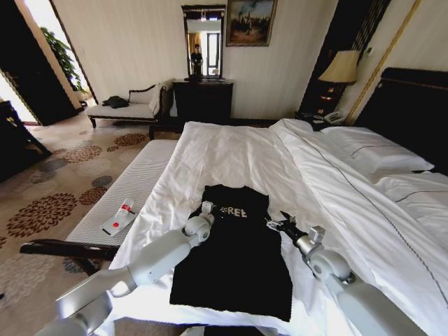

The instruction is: Fold the clothes on the bed.

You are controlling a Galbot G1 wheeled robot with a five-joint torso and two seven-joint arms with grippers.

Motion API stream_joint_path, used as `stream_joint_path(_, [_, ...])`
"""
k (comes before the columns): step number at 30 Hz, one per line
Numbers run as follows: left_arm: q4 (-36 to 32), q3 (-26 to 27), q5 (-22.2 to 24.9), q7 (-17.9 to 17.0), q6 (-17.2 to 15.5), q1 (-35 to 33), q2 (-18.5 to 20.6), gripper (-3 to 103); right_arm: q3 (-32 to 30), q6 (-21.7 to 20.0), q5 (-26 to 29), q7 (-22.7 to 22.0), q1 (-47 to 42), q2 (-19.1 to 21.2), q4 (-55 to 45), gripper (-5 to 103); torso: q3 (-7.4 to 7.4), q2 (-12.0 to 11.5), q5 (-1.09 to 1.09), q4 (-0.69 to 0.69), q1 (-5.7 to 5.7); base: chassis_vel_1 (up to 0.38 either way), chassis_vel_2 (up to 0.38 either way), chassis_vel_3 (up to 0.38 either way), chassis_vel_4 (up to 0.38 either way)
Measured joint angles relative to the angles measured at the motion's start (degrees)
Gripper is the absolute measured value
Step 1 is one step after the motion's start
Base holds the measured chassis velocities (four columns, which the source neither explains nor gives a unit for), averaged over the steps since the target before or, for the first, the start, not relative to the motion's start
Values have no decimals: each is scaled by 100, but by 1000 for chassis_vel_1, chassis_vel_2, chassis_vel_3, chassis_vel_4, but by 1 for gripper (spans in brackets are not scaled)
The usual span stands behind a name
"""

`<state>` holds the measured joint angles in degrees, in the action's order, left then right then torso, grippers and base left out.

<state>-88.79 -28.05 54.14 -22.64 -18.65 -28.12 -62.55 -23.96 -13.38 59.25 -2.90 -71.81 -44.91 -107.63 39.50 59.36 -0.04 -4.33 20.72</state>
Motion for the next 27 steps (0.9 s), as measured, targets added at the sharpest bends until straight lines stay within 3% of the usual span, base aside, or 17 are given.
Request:
stream_joint_path(1, [-21, 103, 58, -1, 27, -8, 55, 54, 47, -127, 266, -26, 203, 58, 90, 100, 0, 0, 1, 1, 0, 0, 0, 0, 0])
stream_joint_path(3, [-22, 155, 83, -2, 38, -10, 72, 54, 71, -178, 354, -32, 293, 80, 143, 100, 0, 0, 0, 1, 0, 0, 0, 0, 0])
stream_joint_path(5, [37, 442, 225, -28, 72, 6, 129, 70, 212, -553, 707, 51, 753, 241, 525, 100, 0, 0, 0, 1, 0, 0, 0, 0, 0])
stream_joint_path(8, [83, 571, 263, -36, 87, 17, 160, 76, 328, -710, 818, 177, 1025, 339, 801, 100, 1, 0, 0, 0, 0, 0, 0, 0, 0])
stream_joint_path(11, [203, 725, 353, -8, 149, 11, 191, 92, 637, -1010, 1249, 280, 1583, 346, 1423, 100, 1, 0, 1, -1, 0, 0, 0, 0, 0])
stream_joint_path(13, [306, 747, 400, 46, 185, 38, 193, 97, 805, -1110, 1394, 306, 1859, 249, 1761, 100, 0, 0, -1, -1, 0, 0, 0, 0, 0])
stream_joint_path(20, [933, 1197, 581, 231, 253, 109, -42, 100, 1478, -1377, 1636, 496, 3141, -319, 3158, 100, 1, 0, 0, 2, 2, 0, 0, 0, 0])
stream_joint_path(27, [1146, 1467, 709, 259, 263, -19, -132, 100, 1654, -1228, 1393, 623, 3762, -775, 4250, 100, 1, 1, 0, -2, 0, 0, 0, 0, 0])
